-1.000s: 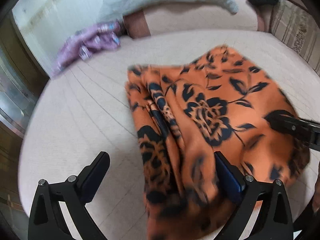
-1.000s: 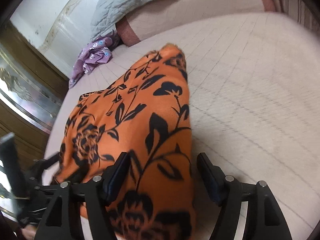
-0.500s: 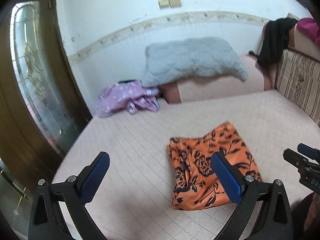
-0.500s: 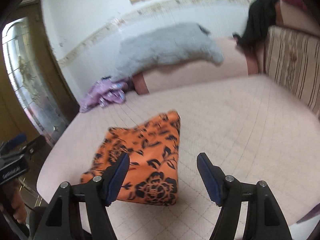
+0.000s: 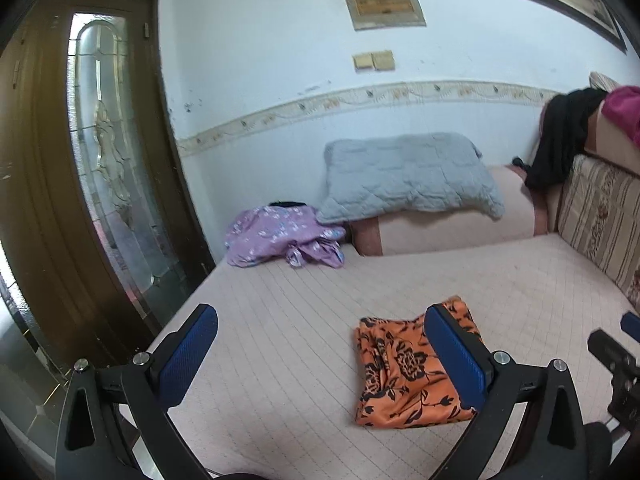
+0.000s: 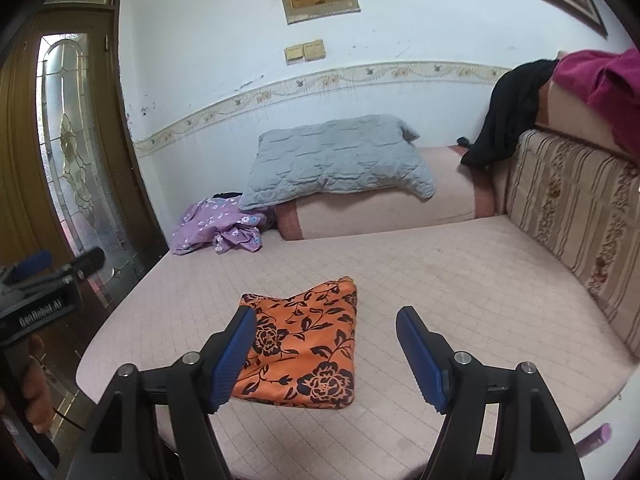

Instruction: Fold small clothes

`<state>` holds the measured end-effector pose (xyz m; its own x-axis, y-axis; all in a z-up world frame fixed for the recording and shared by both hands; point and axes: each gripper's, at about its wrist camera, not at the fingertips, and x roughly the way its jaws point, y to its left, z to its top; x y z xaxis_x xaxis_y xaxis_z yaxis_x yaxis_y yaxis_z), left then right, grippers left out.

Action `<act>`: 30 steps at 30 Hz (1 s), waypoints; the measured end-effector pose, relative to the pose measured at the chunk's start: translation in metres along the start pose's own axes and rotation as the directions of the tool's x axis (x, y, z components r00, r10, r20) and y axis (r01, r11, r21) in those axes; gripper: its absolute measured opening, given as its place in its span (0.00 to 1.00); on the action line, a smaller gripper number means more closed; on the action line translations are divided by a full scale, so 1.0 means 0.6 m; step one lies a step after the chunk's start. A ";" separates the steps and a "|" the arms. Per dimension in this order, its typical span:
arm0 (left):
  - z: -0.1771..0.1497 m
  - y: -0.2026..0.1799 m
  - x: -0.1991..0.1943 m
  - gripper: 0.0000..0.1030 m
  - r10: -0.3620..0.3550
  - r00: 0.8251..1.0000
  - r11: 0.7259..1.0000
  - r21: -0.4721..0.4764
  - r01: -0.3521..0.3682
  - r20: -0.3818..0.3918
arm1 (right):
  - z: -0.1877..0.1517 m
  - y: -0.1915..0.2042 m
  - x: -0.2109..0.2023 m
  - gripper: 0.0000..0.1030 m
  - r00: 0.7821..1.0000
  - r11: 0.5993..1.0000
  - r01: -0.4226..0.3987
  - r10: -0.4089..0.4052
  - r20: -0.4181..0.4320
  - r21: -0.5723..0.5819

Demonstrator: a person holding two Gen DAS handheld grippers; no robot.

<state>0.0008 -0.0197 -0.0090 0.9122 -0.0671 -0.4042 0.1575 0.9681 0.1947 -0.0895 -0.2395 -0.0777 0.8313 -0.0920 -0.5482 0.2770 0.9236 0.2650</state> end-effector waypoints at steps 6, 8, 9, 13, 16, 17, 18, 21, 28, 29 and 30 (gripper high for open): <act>0.015 0.015 -0.037 1.00 0.000 1.000 1.000 -0.023 0.001 0.030 | 0.006 0.006 -0.040 0.73 1.000 1.000 -0.011 0.010 0.027 0.018; 0.018 0.019 -0.047 1.00 0.003 0.999 0.999 -0.032 -0.001 0.041 | 0.010 0.010 -0.051 0.73 0.999 1.000 -0.013 0.012 0.040 0.015; 0.019 0.023 -0.053 1.00 0.006 0.999 0.999 -0.038 -0.004 0.048 | 0.013 0.012 -0.056 0.74 0.999 1.000 -0.016 0.015 0.046 0.015; 0.024 0.031 -0.063 1.00 0.010 0.999 0.999 -0.050 -0.007 0.050 | 0.019 0.022 -0.070 0.74 0.998 0.999 -0.034 0.033 0.055 0.020; 0.027 0.035 -0.063 1.00 0.009 0.999 0.999 -0.046 -0.007 0.044 | 0.021 0.033 -0.077 0.74 0.997 0.999 -0.050 0.050 0.061 0.005; 0.027 0.035 -0.064 1.00 0.007 0.999 0.999 -0.046 -0.005 0.044 | 0.022 0.037 -0.078 0.74 0.996 0.998 -0.057 0.057 0.062 0.000; 0.028 0.036 -0.064 1.00 0.006 0.999 0.999 -0.046 -0.003 0.045 | 0.024 0.041 -0.079 0.74 0.996 0.998 -0.070 0.070 0.063 -0.003; 0.030 0.037 -0.065 1.00 0.008 0.999 0.999 -0.040 -0.006 0.048 | 0.030 0.045 -0.082 0.74 0.994 0.996 -0.089 0.088 0.071 0.006; 0.025 0.046 -0.071 1.00 -0.004 0.999 0.999 -0.053 0.007 0.054 | 0.034 0.070 -0.085 0.75 0.995 0.998 -0.047 0.050 0.089 -0.037; 0.024 0.048 -0.074 1.00 -0.007 0.998 0.998 -0.056 0.010 0.059 | 0.033 0.076 -0.083 0.75 0.995 0.998 -0.047 0.051 0.087 -0.045; 0.025 0.049 -0.075 1.00 -0.009 0.998 0.998 -0.057 0.013 0.062 | 0.032 0.078 -0.083 0.75 0.995 0.998 -0.048 0.052 0.085 -0.050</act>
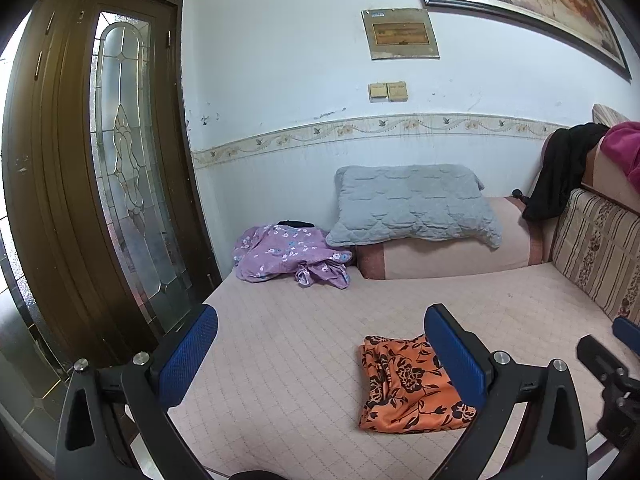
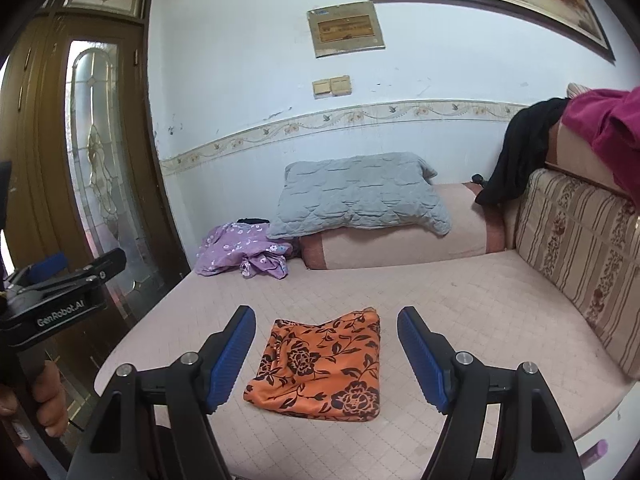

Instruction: Fold small clothes

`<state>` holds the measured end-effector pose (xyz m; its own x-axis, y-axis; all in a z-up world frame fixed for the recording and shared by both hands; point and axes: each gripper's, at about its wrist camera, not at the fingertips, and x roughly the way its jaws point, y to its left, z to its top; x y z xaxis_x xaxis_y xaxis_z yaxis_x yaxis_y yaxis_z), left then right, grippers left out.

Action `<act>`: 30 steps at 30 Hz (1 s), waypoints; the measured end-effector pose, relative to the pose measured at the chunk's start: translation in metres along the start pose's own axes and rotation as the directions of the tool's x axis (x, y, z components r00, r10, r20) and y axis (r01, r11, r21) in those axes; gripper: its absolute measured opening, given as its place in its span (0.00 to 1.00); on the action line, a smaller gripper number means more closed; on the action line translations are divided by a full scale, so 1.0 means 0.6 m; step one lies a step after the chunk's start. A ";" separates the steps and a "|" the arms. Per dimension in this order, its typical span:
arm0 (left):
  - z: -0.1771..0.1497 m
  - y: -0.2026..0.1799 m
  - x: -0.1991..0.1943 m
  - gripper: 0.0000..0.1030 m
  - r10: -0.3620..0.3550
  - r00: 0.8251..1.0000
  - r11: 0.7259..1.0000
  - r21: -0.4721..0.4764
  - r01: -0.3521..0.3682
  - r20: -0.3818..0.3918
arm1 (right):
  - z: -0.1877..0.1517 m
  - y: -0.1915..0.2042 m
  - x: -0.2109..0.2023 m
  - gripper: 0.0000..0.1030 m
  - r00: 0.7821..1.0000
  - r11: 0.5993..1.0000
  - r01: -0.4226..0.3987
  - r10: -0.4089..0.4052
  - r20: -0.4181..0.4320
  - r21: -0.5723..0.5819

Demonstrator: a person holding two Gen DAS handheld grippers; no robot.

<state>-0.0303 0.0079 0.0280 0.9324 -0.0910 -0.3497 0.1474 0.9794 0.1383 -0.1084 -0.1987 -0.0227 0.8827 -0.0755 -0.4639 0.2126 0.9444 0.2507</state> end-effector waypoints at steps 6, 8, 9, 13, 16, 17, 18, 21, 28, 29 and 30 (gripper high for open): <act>0.002 0.014 -0.011 1.00 -0.016 1.000 1.000 -0.006 0.016 0.014 | -0.004 0.021 0.010 0.75 1.000 0.999 0.008 -0.009 -0.008 -0.054; 0.003 0.022 -0.017 1.00 -0.016 1.000 1.000 -0.020 0.016 0.023 | -0.005 0.026 0.013 0.75 1.000 0.998 0.011 -0.012 -0.014 -0.067; 0.004 0.027 -0.018 1.00 -0.018 1.000 0.999 -0.029 0.019 0.023 | -0.005 0.029 0.013 0.75 1.000 0.997 0.013 -0.014 -0.014 -0.074; 0.006 0.043 -0.024 1.00 -0.024 0.999 0.998 -0.060 0.026 0.022 | -0.004 0.038 0.006 0.75 1.000 0.995 0.024 -0.024 0.004 -0.093; 0.008 0.048 -0.026 1.00 -0.017 1.000 0.997 -0.070 0.019 0.021 | -0.002 0.041 -0.004 0.75 0.999 0.995 0.037 -0.034 0.031 -0.097; 0.008 0.048 -0.027 1.00 -0.015 1.000 0.997 -0.074 0.016 0.022 | -0.001 0.041 -0.008 0.75 0.999 0.994 0.042 -0.038 0.038 -0.098; 0.008 0.050 -0.027 1.00 -0.012 1.000 0.997 -0.080 0.013 0.023 | 0.000 0.041 -0.011 0.75 0.998 0.994 0.048 -0.044 0.047 -0.101; 0.008 0.053 -0.025 1.00 -0.005 1.000 0.996 -0.091 0.007 0.019 | 0.001 0.040 -0.021 0.75 0.995 0.992 0.070 -0.062 0.073 -0.108; 0.007 0.053 -0.015 1.00 0.006 1.000 0.996 -0.087 -0.004 0.015 | -0.001 0.037 -0.018 0.75 0.994 0.989 0.082 -0.072 0.083 -0.119; 0.007 0.053 -0.013 1.00 0.008 1.000 0.996 -0.087 -0.007 0.013 | -0.002 0.037 -0.014 0.75 0.994 0.989 0.085 -0.075 0.078 -0.122; 0.007 0.053 -0.008 1.00 0.008 1.000 0.996 -0.087 -0.007 0.010 | -0.003 0.037 -0.008 0.75 0.994 0.988 0.088 -0.080 0.070 -0.124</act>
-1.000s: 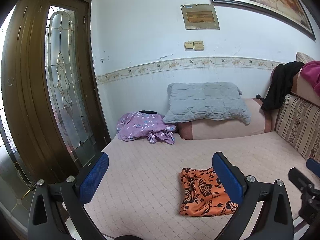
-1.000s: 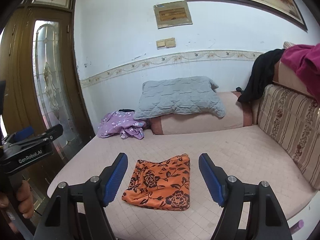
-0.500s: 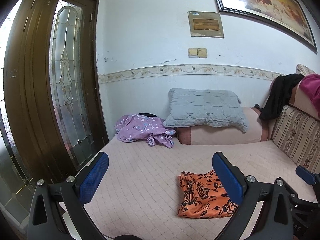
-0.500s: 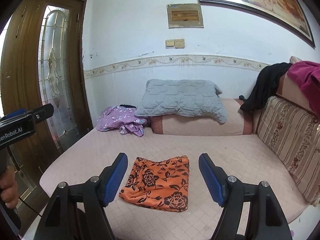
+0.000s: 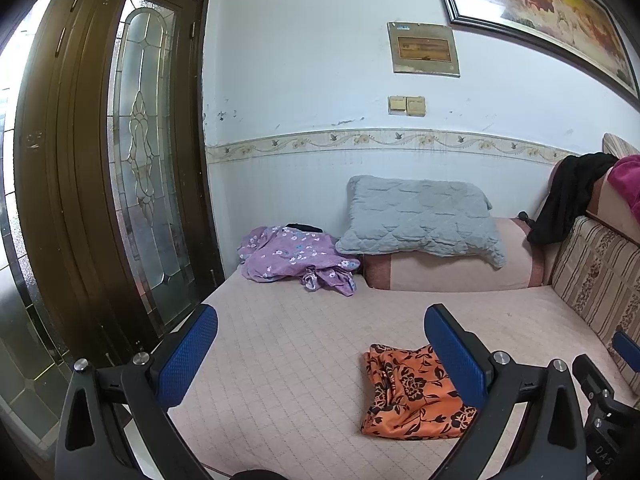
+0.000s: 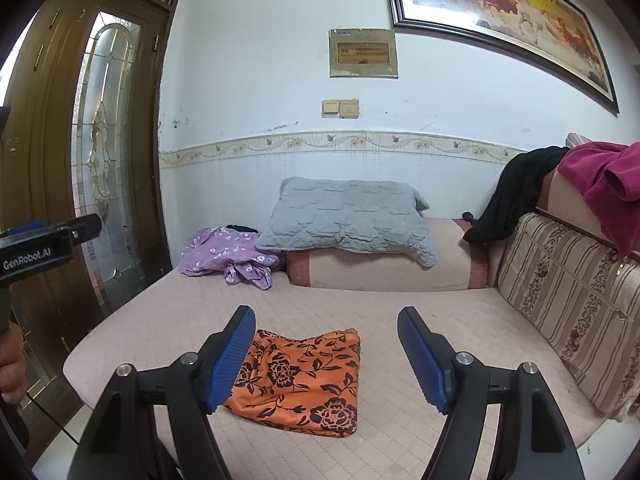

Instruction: Fold small clothes

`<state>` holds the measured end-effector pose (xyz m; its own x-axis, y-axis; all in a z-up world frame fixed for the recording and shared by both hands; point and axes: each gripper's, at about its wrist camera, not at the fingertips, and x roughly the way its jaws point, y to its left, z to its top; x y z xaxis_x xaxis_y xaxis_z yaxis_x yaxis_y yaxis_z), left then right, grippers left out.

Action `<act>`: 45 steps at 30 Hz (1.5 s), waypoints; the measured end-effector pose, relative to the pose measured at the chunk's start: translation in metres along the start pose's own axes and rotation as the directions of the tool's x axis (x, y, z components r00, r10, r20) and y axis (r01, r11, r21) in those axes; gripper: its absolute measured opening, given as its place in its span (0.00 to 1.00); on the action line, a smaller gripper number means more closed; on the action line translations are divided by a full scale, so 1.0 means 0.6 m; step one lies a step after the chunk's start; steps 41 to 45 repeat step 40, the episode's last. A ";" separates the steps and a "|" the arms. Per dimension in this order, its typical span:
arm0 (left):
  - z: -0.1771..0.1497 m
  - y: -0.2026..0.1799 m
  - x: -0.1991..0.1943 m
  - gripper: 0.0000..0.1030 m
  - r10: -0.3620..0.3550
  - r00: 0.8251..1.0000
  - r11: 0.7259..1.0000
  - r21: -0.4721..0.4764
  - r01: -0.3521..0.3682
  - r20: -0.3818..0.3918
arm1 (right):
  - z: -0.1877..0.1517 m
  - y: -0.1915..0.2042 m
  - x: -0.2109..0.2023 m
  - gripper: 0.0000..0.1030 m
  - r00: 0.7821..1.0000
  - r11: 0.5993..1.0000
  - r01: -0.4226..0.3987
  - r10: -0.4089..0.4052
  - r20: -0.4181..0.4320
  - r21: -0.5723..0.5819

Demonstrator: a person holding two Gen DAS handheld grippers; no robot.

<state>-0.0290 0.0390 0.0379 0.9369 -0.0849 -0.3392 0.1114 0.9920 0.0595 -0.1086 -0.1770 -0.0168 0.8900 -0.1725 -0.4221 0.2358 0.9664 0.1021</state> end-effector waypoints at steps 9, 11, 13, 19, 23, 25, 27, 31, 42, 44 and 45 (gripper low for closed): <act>-0.005 0.024 0.033 1.00 0.035 0.999 0.999 -0.026 -0.036 -0.024 | 0.004 0.010 0.037 0.75 0.999 1.000 0.001 -0.001 -0.039 -0.001; -0.007 0.033 0.038 1.00 0.047 0.999 0.998 -0.035 -0.048 -0.028 | 0.007 0.017 0.040 0.75 0.999 1.000 -0.002 0.002 -0.036 -0.009; -0.009 0.044 0.044 1.00 0.059 0.998 0.997 -0.038 -0.061 -0.034 | 0.008 0.027 0.045 0.75 0.999 1.000 -0.005 0.004 -0.037 -0.021; -0.016 0.070 0.062 1.00 0.096 0.994 0.994 -0.049 -0.099 -0.046 | 0.010 0.056 0.063 0.75 0.998 0.999 -0.023 0.020 -0.053 -0.049; -0.018 0.086 0.072 1.00 0.105 0.993 0.991 -0.070 -0.110 -0.060 | 0.013 0.072 0.072 0.75 0.998 0.997 -0.036 0.033 -0.053 -0.062; -0.016 0.092 0.076 1.00 0.110 0.992 0.990 -0.077 -0.115 -0.063 | 0.017 0.079 0.075 0.75 0.998 0.997 -0.044 0.041 -0.047 -0.064; -0.015 0.096 0.079 1.00 0.114 0.992 0.990 -0.077 -0.118 -0.062 | 0.020 0.084 0.078 0.75 0.998 0.997 -0.051 0.048 -0.042 -0.066; -0.015 0.097 0.085 1.00 0.128 0.990 0.988 -0.075 -0.132 -0.061 | 0.020 0.090 0.087 0.75 0.997 0.996 -0.065 0.062 -0.041 -0.067; -0.017 0.075 0.138 1.00 0.103 0.990 0.991 -0.071 -0.110 -0.093 | 0.003 0.051 0.168 0.75 0.989 0.995 -0.101 0.100 -0.106 -0.007; -0.017 0.075 0.138 1.00 0.103 0.990 0.991 -0.071 -0.110 -0.093 | 0.003 0.051 0.168 0.75 0.989 0.995 -0.101 0.100 -0.106 -0.007; -0.017 0.075 0.138 1.00 0.103 0.990 0.991 -0.071 -0.110 -0.093 | 0.003 0.051 0.168 0.75 0.989 0.995 -0.101 0.100 -0.106 -0.007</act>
